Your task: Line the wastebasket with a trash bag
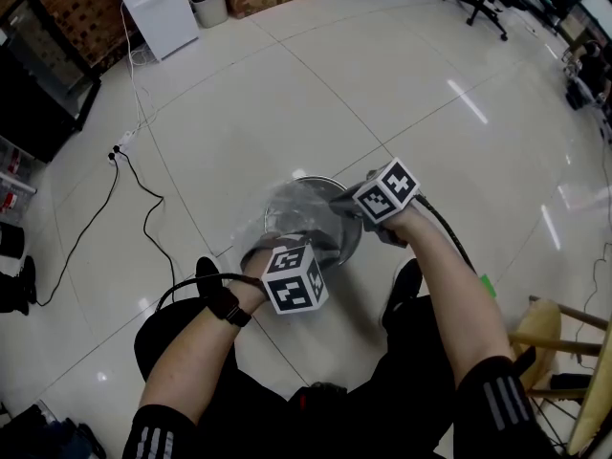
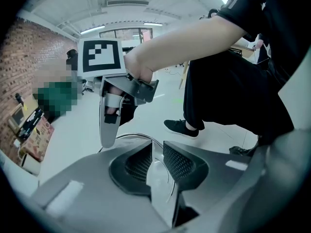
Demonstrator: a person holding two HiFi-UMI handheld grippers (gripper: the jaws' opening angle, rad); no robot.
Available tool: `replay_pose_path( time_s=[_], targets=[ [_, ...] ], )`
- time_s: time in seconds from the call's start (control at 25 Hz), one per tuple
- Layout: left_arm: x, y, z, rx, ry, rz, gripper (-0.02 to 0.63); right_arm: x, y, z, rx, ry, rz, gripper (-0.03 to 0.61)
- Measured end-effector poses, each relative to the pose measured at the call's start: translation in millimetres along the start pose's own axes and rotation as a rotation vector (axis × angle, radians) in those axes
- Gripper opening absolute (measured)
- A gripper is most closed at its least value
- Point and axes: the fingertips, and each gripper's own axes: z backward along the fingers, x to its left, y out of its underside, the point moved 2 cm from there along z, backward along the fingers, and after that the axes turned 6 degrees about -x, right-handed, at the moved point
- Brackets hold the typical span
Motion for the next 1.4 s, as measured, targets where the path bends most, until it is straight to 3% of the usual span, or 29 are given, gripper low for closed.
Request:
replay_pose_path(
  time_s=[0.24,0.4,0.88,1.08,1.2,1.4],
  targets=[
    [11.7,-2.2,28.1,-0.029,-0.041,0.008,0.11,-8.8,1.3,27.8,0.037,0.099,0.113,0.006],
    [20.4,12.7,45.7,-0.003,-0.068,0.029,0.133,-19.2,14.7,45.2,0.084,0.167,0.151,0.006],
    [23.5,105.0,42.6,0.281,-0.078,0.084,0.196,-27.3,49.5,57.3,0.194,0.183,0.164,0.006],
    [22.8,115.8,32.6,0.302,-0.092,0.094,0.114,-25.2,55.8,53.7,0.222,0.165,0.165,0.006],
    [22.2,120.5,28.8,0.309,-0.09,0.107,0.007,-26.8,60.5,53.7,0.24,0.161,0.164,0.006],
    [-5.7,106.8,24.9,0.26,0.055,0.13,-0.006,-27.1,69.9,63.2,0.288,0.152,0.164,0.006]
  ],
)
